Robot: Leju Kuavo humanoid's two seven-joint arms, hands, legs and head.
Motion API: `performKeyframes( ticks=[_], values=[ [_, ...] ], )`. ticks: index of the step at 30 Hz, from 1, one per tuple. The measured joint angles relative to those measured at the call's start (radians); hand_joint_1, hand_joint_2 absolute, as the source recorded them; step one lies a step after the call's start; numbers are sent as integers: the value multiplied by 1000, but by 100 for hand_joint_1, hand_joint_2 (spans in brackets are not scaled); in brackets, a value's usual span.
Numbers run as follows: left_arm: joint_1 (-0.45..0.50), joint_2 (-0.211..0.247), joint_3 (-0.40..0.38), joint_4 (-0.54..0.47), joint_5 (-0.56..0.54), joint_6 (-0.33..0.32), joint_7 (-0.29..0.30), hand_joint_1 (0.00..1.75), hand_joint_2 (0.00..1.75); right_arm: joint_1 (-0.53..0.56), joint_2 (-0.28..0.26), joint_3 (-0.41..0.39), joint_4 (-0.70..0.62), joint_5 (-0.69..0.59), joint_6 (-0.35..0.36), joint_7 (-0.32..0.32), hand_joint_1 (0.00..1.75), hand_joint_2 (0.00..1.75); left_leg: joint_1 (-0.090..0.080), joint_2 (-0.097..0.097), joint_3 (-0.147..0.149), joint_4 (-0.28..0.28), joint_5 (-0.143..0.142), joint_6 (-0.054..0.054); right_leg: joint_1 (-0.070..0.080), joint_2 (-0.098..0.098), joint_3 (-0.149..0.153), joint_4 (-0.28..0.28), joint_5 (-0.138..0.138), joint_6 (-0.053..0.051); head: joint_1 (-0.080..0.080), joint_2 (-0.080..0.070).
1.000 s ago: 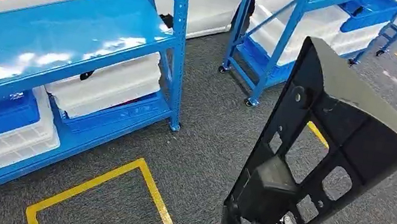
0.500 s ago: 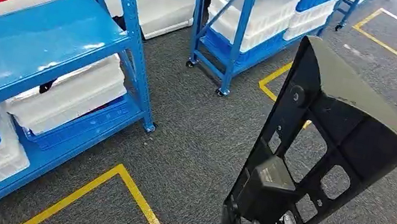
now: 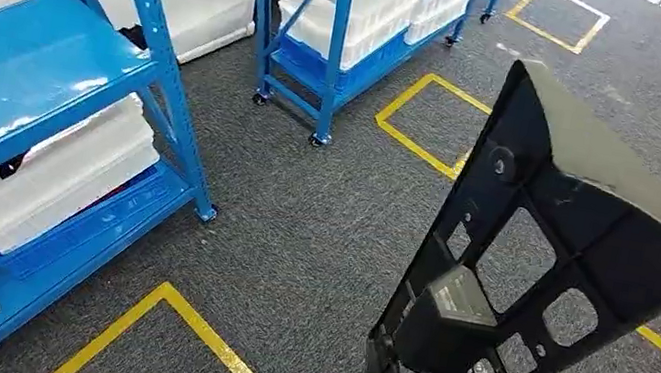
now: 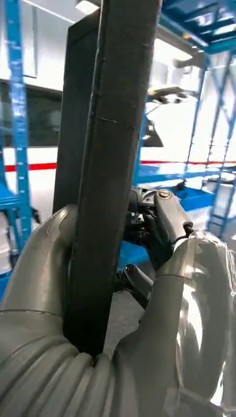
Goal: Take the parts from the cabinet and place them on the table.
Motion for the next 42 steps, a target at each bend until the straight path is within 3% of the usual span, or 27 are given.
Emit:
performKeyframes(
  ticks=[1, 2, 6, 7, 8, 9, 11, 12, 13, 14, 16, 17, 18, 21, 23, 25, 26, 28, 29, 31, 32, 33, 34, 38, 39, 40, 42],
  values=[
    [-1, 0, 0, 0, 0, 0, 0, 0, 175, 0, 1, 0, 0, 1, 2, -2, 175, 175, -1, 8, 5, 2, -3, -5, 3, -42, 52, -84, 26, -5, 0, 0],
    [1, 0, 0, 0, 0, 0, 0, 0, 175, -2, 2, 0, 0, 1, 7, -3, 175, 175, -8, 17, 4, 3, -8, -12, 13, -86, 68, -123, 10, -13, 0, 0],
    [-5, 0, -2, 0, 1, 0, 0, 0, 175, 4, 10, -3, 0, 1, 16, -7, 175, 175, -10, 59, 17, 4, -15, -32, 18, -30, 59, -125, 19, -42, -4, 0],
    [-6, 0, -3, 0, 2, 0, 0, 0, 175, 6, 11, -4, -2, 1, 18, -8, 175, 175, -2, 31, 13, 10, -25, -42, 9, -19, 62, -132, 25, -52, -4, 0],
    [-5, 1, -3, 0, 3, 0, 0, 0, 175, 7, 15, -4, -2, 0, 19, -8, 175, 175, 0, -34, 5, 37, -49, -45, 10, -10, 61, -133, 28, -56, -7, 0],
    [-3, 1, -3, 0, 3, 1, 0, 0, 175, 5, 19, -4, -2, 0, 22, -8, 175, 175, 3, -65, -18, 94, -88, -47, 10, 0, 58, -133, 30, -62, -8, 0],
    [2, 1, -3, 0, 3, 2, 0, 0, 175, 6, 22, -5, -2, 0, 27, -9, 175, 175, 2, -77, -95, 259, -163, -49, 12, 29, 55, -132, 32, -66, -8, 0],
    [4, 1, -3, 0, 3, 3, 0, 0, 175, 7, 23, -6, -2, 0, 28, -8, 175, 175, 3, -77, -122, 312, -174, -50, 14, 42, 54, -131, 33, -67, -8, 0],
    [5, 1, -3, 0, 3, 3, 0, 0, 175, 8, 24, -8, -2, 0, 30, -8, 175, 175, 2, -77, -129, 322, -162, -48, 14, 57, 54, -128, 33, -67, -8, 0],
    [6, 1, -3, 0, 3, 3, 0, 0, 175, 8, 24, -9, -2, 0, 31, -8, 175, 175, 2, -79, -115, 281, -124, -46, 15, 73, 54, -125, 32, -67, -8, 0],
    [4, 1, -3, 0, 3, 3, 0, 0, 175, 8, 26, -10, -2, 0, 32, -8, 175, 175, 2, -102, -45, 116, -27, -36, 15, 102, 55, -120, 32, -65, -8, 0],
    [5, 3, -3, 0, 3, 5, 0, 0, 175, 8, 27, -11, -2, 0, 32, -8, 175, 175, 2, -155, -16, 43, -5, -29, 12, 113, 54, -120, 32, -63, -8, 0],
    [5, 5, -3, 0, 3, 5, 0, 0, 175, 7, 28, -12, -2, 0, 32, -8, 175, 175, 5, -186, -10, 20, -13, -23, 18, 124, 48, -113, 31, -54, -7, 0],
    [1, 5, -3, 0, 3, 6, 0, 0, 175, 9, 29, -14, -2, 0, 33, -8, 175, 175, -3, -164, -12, 21, -13, -20, 5, 149, 39, -118, 39, -37, -8, 0],
    [0, 5, -4, 0, 3, 6, 0, 0, 175, 11, 29, -14, -2, 0, 33, -8, 175, 175, 3, -138, -2, 3, 1, -4, 8, 167, 36, -122, 47, -22, -7, 0],
    [-2, 4, -4, 0, 3, 6, 0, 0, 175, 11, 29, -16, -2, 0, 33, -8, 175, 175, 2, -109, 2, -11, 12, 8, 12, 61, 9, -66, -3, -22, -3, 0],
    [0, 4, -4, 0, 3, 6, 0, 0, 175, 9, 29, -17, -2, 0, 33, -8, 175, 175, 0, -93, -1, -11, 12, 9, 11, 36, -28, 12, -52, -17, -2, 0],
    [5, 5, -4, 0, 3, 6, 0, 0, 175, 10, 29, -17, -2, 0, 33, -8, 175, 175, -3, -61, -4, -10, 10, 9, 5, 25, -98, 161, -116, -10, -2, 0],
    [5, 5, -4, 0, 3, 6, 0, 0, 175, 11, 29, -17, -2, 0, 33, -8, 175, 175, -3, -46, -5, -9, 10, 8, 3, 23, -112, 192, -118, -7, -2, 0],
    [4, 4, -4, 0, 3, 6, 0, 0, 175, 11, 29, -17, -2, 0, 33, -8, 175, 175, -2, -19, -3, -9, 6, 2, -1, 14, -60, 103, -56, -3, -1, 0],
    [4, 3, -4, 0, 2, 6, 0, 0, 175, 10, 29, -17, -2, 0, 33, -8, 175, 175, -2, -7, 0, -7, 3, -2, -1, 1, 2, -5, -10, -4, -2, 0],
    [3, 3, -4, 0, 2, 5, 0, 0, 175, 11, 29, -17, -2, 0, 33, -8, 175, 175, -1, 2, 4, -4, -2, -7, 0, -34, 59, -98, 21, -6, -1, 0],
    [3, 3, -4, 0, 2, 5, 0, 0, 175, 8, 29, -17, -1, 0, 33, -8, 175, 175, -6, 10, 4, -3, -6, -13, 9, -55, 71, -116, 4, -16, -3, 0],
    [-4, 2, -4, 0, 2, 6, 0, 0, 175, 12, 32, -19, -3, 0, 35, -7, 175, 175, -7, 43, 20, -4, -14, -35, 12, -16, 63, -126, 12, -39, -3, 0],
    [-5, 2, -5, 0, 0, 6, 0, 0, 175, 12, 33, -19, -3, 1, 36, -7, 175, 175, -6, 45, 18, 0, -21, -40, 7, -7, 68, -132, 16, -45, -3, 0],
    [-6, 2, -4, 0, 0, 7, 0, 0, 175, 12, 35, -20, -3, 2, 39, -7, 175, 175, 0, -24, 7, 35, -53, -45, 5, 3, 68, -134, 18, -52, -7, 0],
    [-4, 2, -4, 0, -2, 8, 0, 0, 175, 9, 37, -21, -2, 4, 43, -7, 175, 175, 2, -71, -64, 191, -137, -46, 8, 23, 66, -134, 18, -60, -10, 0]
  ],
)
